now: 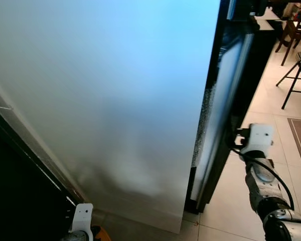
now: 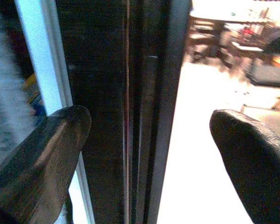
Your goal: Restocking fridge
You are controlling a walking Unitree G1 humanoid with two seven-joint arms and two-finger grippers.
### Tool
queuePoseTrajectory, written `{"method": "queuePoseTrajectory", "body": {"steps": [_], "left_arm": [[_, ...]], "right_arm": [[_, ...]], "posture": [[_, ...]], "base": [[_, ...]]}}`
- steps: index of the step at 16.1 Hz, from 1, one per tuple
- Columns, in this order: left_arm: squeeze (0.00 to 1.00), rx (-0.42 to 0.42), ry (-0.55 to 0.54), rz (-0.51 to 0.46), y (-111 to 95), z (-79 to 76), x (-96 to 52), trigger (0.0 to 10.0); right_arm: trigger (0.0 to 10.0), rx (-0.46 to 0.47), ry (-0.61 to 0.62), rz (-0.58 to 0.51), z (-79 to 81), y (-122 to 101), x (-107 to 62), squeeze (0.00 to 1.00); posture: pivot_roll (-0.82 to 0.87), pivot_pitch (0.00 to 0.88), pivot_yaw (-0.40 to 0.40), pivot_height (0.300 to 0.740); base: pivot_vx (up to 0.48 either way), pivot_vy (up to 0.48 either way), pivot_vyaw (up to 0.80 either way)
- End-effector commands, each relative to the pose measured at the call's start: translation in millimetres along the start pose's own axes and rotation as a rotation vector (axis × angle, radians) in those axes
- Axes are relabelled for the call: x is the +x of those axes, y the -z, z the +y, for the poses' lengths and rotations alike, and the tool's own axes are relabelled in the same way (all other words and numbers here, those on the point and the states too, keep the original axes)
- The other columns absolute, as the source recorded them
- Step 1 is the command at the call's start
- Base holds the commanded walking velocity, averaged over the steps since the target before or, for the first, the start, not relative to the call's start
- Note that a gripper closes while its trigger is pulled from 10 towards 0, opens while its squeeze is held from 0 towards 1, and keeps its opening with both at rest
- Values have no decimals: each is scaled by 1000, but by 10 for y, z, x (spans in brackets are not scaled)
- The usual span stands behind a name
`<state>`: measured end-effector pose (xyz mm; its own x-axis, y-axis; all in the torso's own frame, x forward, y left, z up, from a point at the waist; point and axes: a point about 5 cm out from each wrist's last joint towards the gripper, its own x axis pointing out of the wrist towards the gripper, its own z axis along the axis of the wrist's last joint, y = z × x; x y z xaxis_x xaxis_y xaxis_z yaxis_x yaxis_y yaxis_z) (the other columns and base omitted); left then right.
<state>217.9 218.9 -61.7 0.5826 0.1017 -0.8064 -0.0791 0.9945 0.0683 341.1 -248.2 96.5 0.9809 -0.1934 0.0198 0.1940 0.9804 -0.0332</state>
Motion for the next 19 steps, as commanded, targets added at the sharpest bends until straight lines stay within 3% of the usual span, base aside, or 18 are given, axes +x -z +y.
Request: {"method": "queuePoseTrajectory", "body": {"steps": [1,5,8,11,18,19], "left_arm": [[0,-6,-9,6,1,29,-2,10000],[0,-12,-10,5,1,24,-2,10000],[0,-18,-12,5,3,18,-1,10000],[0,-16,-10,9,12,19,-2,10000],[0,-13,-2,17,29,14,-3,10000],[0,-17,0,18,27,12,-2,10000]], "right_arm": [[10000,51,205,82,-367,120,-85,0],[10000,14,262,125,-542,213,-180,0],[10000,-36,344,196,-798,363,-360,0],[10000,-43,415,300,-880,591,-562,0],[10000,49,361,657,-623,1293,-1166,0],[10000,63,263,834,-429,1572,-1503,0]], "posture": [[-46,0,51,740],[-47,0,47,740],[-47,0,36,740],[-49,0,38,740],[-39,0,34,740],[-23,0,25,740]], "base": [[0,0,0],[0,0,0],[0,0,0],[0,0,0],[0,0,0],[0,0,0]]}}
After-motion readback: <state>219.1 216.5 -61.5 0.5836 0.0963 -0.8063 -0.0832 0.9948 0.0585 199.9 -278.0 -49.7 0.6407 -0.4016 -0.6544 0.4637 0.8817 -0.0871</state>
